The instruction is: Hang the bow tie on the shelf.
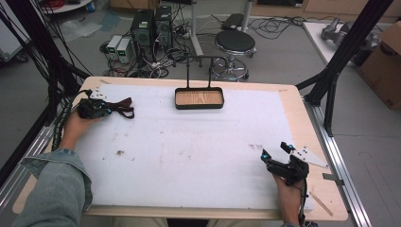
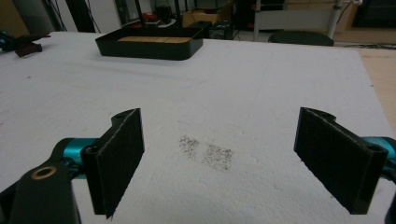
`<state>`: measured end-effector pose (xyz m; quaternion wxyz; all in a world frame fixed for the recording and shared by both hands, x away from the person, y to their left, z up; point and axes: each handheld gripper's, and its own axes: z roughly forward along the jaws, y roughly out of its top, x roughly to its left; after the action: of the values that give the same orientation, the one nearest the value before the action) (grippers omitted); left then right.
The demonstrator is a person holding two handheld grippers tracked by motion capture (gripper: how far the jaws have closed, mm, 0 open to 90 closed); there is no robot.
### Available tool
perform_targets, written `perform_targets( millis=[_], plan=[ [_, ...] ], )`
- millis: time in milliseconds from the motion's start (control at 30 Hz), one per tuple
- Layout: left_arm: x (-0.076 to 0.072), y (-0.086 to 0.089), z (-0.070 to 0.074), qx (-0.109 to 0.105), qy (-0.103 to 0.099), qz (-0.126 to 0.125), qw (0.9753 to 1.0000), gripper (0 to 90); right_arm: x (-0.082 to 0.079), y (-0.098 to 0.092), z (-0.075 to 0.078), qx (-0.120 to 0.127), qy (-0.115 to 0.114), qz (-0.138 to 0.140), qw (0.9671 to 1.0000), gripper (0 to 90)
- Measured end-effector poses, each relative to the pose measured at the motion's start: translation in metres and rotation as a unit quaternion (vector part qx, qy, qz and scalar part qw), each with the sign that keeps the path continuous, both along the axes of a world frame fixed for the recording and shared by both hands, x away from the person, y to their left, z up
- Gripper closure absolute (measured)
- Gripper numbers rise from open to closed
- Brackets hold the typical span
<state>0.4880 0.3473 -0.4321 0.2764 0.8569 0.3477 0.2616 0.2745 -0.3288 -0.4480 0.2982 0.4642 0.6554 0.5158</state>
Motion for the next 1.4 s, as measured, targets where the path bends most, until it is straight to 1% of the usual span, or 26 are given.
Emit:
perform_targets(
  millis=[33, 133, 233, 267, 300, 367, 433, 467, 500, 600, 733, 767, 800, 833, 933, 1100, 1200, 1233, 1333, 1400],
  plan=[
    [-0.001, 0.000, 0.001, -0.004, 0.003, 0.000, 1.0000, 82.9, 0.000, 0.000, 0.000, -0.001, -0.002, 0.000, 1.0000, 15.0],
    [-0.003, -0.002, 0.005, -0.002, -0.001, -0.003, 1.0000, 83.5, 0.000, 0.000, 0.000, -0.001, -0.002, 0.000, 1.0000, 15.1],
    [-0.006, -0.005, 0.010, -0.012, -0.012, -0.007, 0.9998, 83.9, 0.000, 0.000, 0.000, 0.001, -0.001, 0.000, 1.0000, 15.0],
    [-0.008, -0.006, 0.013, -0.015, -0.013, -0.008, 0.9998, 83.9, 0.000, 0.000, 0.000, 0.001, -0.001, 0.000, 1.0000, 15.0],
    [-0.009, -0.009, 0.018, -0.020, -0.019, -0.010, 0.9996, 83.9, 0.000, 0.000, 0.000, 0.000, -0.001, 0.000, 1.0000, 15.1],
    [-0.010, -0.011, 0.022, -0.025, -0.025, -0.011, 0.9993, 83.9, 0.000, 0.000, 0.000, 0.001, -0.002, 0.000, 1.0000, 15.0],
    [-0.013, -0.018, 0.033, -0.038, -0.039, -0.013, 0.9984, 83.9, 0.000, -0.001, 0.000, 0.002, -0.002, -0.001, 1.0000, 15.0],
    [-0.013, -0.018, 0.033, -0.038, -0.039, -0.013, 0.9984, 83.9, 0.000, 0.000, 0.000, 0.003, -0.001, -0.001, 1.0000, 15.1],
    [-0.015, -0.021, 0.037, -0.044, -0.044, -0.016, 0.9980, 83.9, 0.000, -0.001, 0.000, 0.002, -0.002, -0.001, 1.0000, 15.1],
    [-0.017, -0.030, 0.048, -0.054, -0.055, -0.021, 0.9968, 83.9, 0.000, -0.001, 0.000, 0.002, -0.003, -0.001, 1.0000, 15.1],
    [-0.018, -0.044, 0.062, -0.070, -0.065, -0.028, 0.9950, 83.9, 0.001, -0.001, 0.000, 0.003, -0.003, -0.001, 1.0000, 15.1],
    [-0.018, -0.046, 0.065, -0.071, -0.067, -0.031, 0.9948, 83.9, 0.001, -0.001, 0.000, 0.003, -0.002, -0.001, 1.0000, 15.0],
    [-0.019, -0.055, 0.071, -0.070, -0.073, -0.031, 0.9943, 83.9, 0.000, -0.001, 0.000, 0.003, -0.002, -0.001, 1.0000, 15.0],
    [-0.019, -0.055, 0.071, -0.070, -0.073, -0.031, 0.9943, 83.9, 0.001, -0.001, 0.000, 0.003, -0.002, -0.001, 1.0000, 15.1],
    [-0.020, -0.068, 0.080, -0.067, -0.078, -0.033, 0.9941, 83.9, 0.001, -0.001, 0.000, 0.004, -0.002, 0.000, 1.0000, 15.1],
    [-0.019, -0.086, 0.096, -0.072, -0.086, -0.035, 0.9930, 83.8, 0.000, -0.002, 0.000, 0.008, 0.000, -0.001, 1.0000, 15.1],
    [-0.020, -0.095, 0.104, -0.071, -0.097, -0.027, 0.9923, 83.8, 0.000, -0.002, 0.000, 0.009, 0.000, 0.000, 1.0000, 15.1],
    [-0.020, -0.099, 0.106, -0.074, -0.102, -0.025, 0.9917, 83.8, 0.001, -0.002, 0.000, 0.010, -0.002, 0.001, 0.9999, 15.0],
    [-0.020, -0.106, 0.109, -0.074, -0.109, -0.017, 0.9912, 83.9, 0.001, -0.003, 0.000, 0.011, -0.002, 0.001, 0.9999, 15.0],
    [-0.019, -0.112, 0.112, -0.077, -0.116, -0.010, 0.9902, 83.8, 0.000, -0.003, 0.000, 0.013, 0.000, 0.001, 0.9999, 15.0]
  ],
)
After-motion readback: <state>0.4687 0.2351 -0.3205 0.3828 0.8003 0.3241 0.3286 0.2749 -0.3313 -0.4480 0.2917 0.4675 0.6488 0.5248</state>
